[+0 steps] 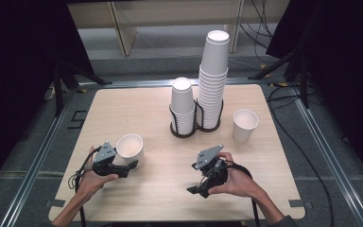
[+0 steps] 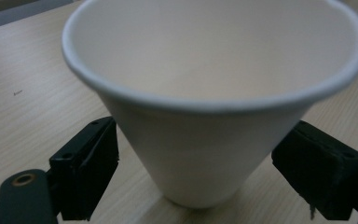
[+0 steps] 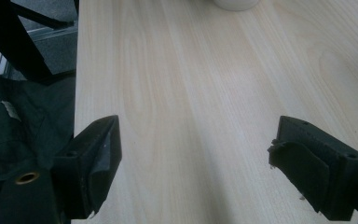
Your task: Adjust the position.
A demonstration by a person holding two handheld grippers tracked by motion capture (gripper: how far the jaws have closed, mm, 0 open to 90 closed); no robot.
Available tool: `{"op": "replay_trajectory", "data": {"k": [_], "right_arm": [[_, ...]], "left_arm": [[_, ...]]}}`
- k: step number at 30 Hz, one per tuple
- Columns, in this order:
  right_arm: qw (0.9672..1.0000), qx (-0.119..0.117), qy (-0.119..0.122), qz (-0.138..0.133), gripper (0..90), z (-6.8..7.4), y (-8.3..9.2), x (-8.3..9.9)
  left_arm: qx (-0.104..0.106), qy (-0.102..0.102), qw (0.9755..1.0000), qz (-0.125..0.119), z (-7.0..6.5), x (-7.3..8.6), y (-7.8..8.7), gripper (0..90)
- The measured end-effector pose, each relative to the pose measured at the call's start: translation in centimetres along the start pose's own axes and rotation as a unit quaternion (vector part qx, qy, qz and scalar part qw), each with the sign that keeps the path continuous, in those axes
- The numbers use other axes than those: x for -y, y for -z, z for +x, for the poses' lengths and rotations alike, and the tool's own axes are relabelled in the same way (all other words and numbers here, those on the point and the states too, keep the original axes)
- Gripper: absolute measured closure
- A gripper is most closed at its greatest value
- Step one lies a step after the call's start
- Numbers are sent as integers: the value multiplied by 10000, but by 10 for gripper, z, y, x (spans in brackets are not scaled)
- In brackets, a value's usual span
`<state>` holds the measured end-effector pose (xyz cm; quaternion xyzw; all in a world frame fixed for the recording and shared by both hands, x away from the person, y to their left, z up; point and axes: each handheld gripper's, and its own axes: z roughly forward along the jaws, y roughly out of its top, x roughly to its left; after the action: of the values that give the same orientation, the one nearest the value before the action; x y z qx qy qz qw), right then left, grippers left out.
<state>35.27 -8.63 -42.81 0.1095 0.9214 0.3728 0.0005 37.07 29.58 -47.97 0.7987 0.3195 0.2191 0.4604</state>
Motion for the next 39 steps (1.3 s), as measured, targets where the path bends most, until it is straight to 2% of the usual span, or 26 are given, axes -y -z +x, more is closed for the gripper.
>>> {"op": "replay_trajectory", "data": {"k": [5,9,10,16,17,19,20,24,28,32,34,36,37,39], "right_arm": [[10000,43,35,-8,163,-1,1,1],[10000,54,-42,-21,163,-2,1,4],[9999,69,-91,-23,162,-2,2,5],[9997,180,-167,-45,162,-3,5,12],[9995,225,-192,-56,162,-4,6,14],[9989,300,-339,-90,161,-4,7,17],[9989,306,-340,-114,161,-5,8,18],[9970,499,-567,-163,162,-5,11,25],[9951,625,-753,-169,163,-5,13,34],[9928,738,-925,-181,164,0,17,42],[9923,775,-949,-193,167,2,17,47],[9899,898,-1086,-166,167,5,20,55],[9893,909,-1131,-164,167,5,21,59],[9875,972,-1226,-180,168,6,23,65]], "left_arm": [[-71,66,10000,-13,0,4,8,147],[-152,67,9998,-115,-2,5,18,147],[-133,60,9999,-76,-3,5,20,147],[-135,46,9999,16,-18,11,34,147],[-156,-55,9999,50,-19,12,37,147],[-162,-8,9999,28,-24,13,43,147],[-223,-35,9997,-22,-27,13,46,147],[-275,-60,9995,-106,-36,15,56,147],[-237,-73,9995,-178,-45,18,62,147],[-249,-31,9996,-118,-51,21,67,147],[-230,-115,9996,-121,-51,22,68,147],[-246,-80,9996,-107,-53,23,70,148],[-316,16,9994,-135,-55,25,71,148],[-299,-34,9995,-65,-55,26,73,149]]}}
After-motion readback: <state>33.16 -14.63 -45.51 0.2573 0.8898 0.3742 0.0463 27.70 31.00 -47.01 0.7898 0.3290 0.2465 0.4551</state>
